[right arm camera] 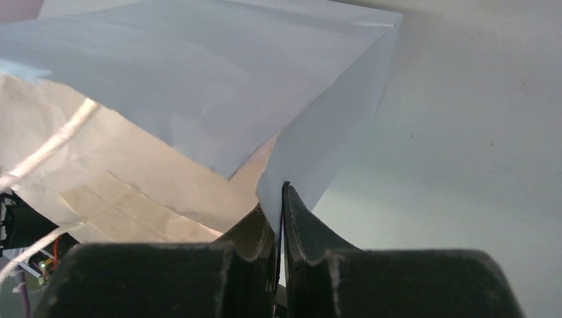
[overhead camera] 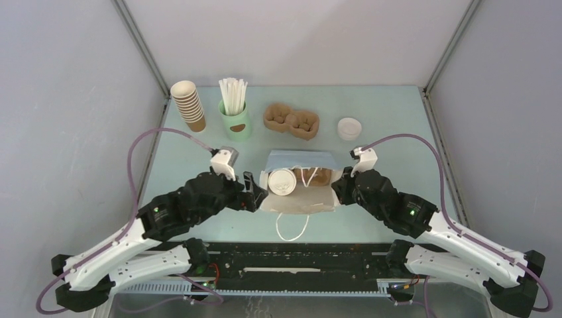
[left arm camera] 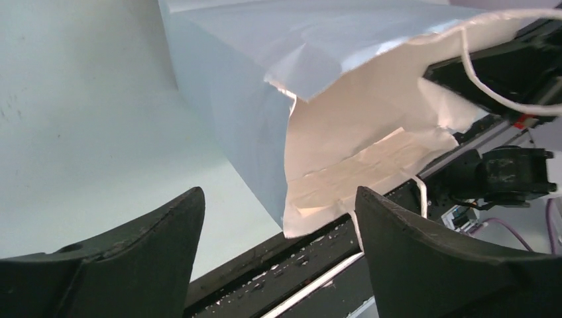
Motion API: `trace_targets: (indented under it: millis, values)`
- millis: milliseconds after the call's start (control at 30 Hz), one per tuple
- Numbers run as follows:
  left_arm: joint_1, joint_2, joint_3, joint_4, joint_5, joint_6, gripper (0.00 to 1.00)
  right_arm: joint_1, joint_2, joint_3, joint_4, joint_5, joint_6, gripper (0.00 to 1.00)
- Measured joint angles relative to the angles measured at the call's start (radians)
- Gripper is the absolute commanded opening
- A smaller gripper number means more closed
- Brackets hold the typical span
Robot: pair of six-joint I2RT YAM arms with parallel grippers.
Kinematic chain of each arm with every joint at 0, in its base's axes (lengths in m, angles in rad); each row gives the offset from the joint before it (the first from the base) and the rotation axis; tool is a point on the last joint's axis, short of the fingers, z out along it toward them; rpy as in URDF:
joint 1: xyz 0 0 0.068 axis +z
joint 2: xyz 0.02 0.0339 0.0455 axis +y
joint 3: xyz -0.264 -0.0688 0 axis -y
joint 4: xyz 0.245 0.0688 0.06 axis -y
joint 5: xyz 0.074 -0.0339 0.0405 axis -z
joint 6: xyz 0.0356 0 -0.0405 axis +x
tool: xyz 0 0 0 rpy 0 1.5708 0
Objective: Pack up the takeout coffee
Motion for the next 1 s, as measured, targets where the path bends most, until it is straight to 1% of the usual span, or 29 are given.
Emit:
trace_targets:
  millis: [133, 233, 300, 400, 600, 800, 900, 1000]
  values:
    - [0.000, 0.051, -0.011, 0.008, 0.009, -0.039, 0.68, -0.009, -0.020, 0.000, 0.000, -0.013, 0.004, 0.17]
    - [0.000, 0.084, -0.012, 0.014, 0.012, -0.054, 0.59, -0.014, -0.027, 0.000, -0.001, -0.018, 0.010, 0.15]
    - [0.000, 0.103, -0.012, 0.018, 0.010, -0.057, 0.56, -0.017, -0.027, 0.000, -0.002, -0.021, 0.015, 0.10]
    - [0.000, 0.130, -0.012, 0.016, -0.002, -0.056, 0.56, -0.019, -0.026, 0.000, -0.003, -0.024, 0.018, 0.07]
    - [-0.002, 0.122, -0.015, 0.011, -0.032, -0.069, 0.55, -0.024, -0.026, 0.000, -0.004, -0.026, 0.028, 0.03]
    - [-0.002, 0.111, -0.043, 0.011, -0.042, -0.091, 0.52, -0.024, -0.026, 0.000, -0.007, -0.025, 0.034, 0.03]
    - [-0.006, 0.144, -0.043, 0.012, -0.042, -0.094, 0.45, -0.024, -0.027, 0.000, -0.007, -0.025, 0.040, 0.03]
    - [-0.012, 0.177, -0.043, 0.012, -0.041, -0.099, 0.34, -0.024, -0.029, 0.000, -0.008, -0.026, 0.050, 0.03]
